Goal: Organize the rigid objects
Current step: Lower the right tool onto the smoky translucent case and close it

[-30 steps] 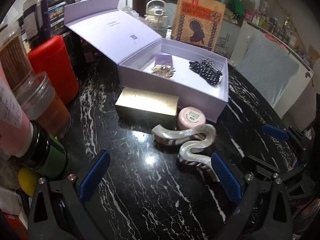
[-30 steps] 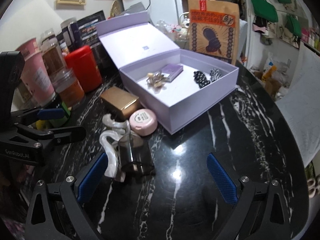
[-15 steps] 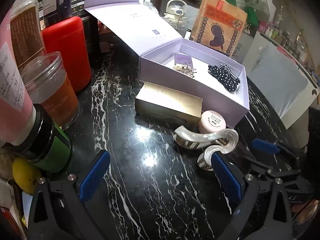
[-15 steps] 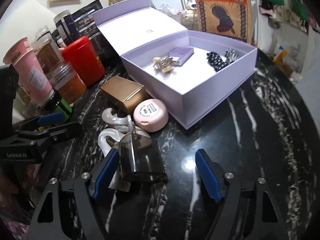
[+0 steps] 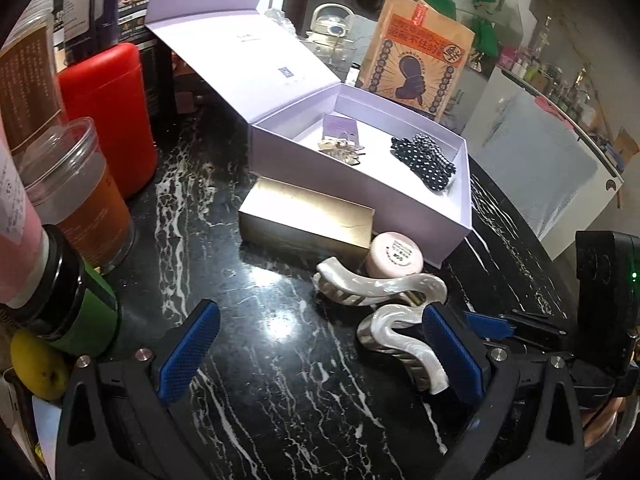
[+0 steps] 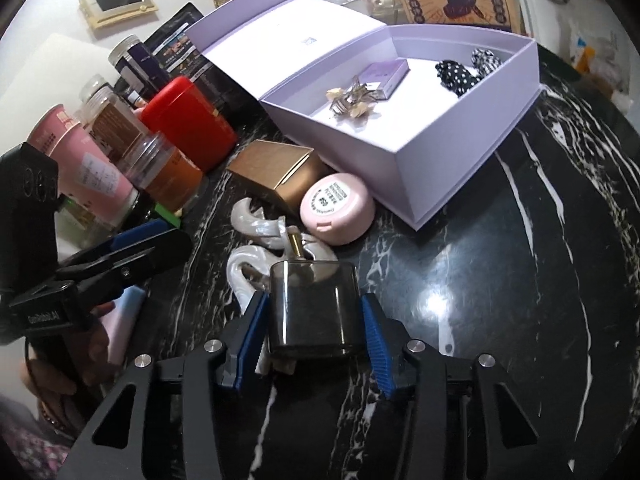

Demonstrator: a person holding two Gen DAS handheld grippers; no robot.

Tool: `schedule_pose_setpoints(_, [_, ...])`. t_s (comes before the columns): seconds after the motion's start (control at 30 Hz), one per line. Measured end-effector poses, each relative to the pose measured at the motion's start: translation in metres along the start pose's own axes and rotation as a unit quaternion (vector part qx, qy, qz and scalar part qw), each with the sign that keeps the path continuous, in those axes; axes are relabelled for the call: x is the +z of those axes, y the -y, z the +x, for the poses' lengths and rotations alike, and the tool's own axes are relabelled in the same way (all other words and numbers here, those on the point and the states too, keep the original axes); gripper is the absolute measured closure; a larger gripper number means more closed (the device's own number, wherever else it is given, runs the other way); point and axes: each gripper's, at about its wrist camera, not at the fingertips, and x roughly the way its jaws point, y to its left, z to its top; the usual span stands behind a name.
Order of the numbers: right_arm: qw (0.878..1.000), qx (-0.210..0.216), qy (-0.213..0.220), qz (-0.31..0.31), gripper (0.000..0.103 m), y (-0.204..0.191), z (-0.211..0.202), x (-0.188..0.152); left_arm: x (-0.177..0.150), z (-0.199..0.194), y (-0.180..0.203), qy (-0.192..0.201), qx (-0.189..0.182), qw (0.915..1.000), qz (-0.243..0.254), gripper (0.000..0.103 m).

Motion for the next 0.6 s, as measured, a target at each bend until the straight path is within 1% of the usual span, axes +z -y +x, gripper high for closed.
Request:
schedule_pose_setpoints(0.17, [1.000,-0.020,0.003,-0.011,0.057,-0.002,-0.005,-0.003,0.001,0.004,0.009,-0.005,-0.003,0.9999,0.014,0.000])
schedule_pose_setpoints(0.43, [0.996,-0.091,0.014,-0.016,0.057,0.009,-0.022,-0.010,0.000,0.020,0.029,-0.027,-0.025,0.9990,0.026,0.000])
schedule_pose_setpoints(0.5, [0.994,-0.105,0.017,-0.017,0.057,0.011,-0.026,-0.011,-0.001,0.025,0.034,-0.033,-0.027,0.9987,0.028,0.000])
schedule_pose_setpoints(0.6, [0.991,-0.128,0.023,-0.021,0.057,0.014,-0.031,-0.014,0.000,0.030,0.041,-0.031,-0.023,0.9989,0.028,0.000])
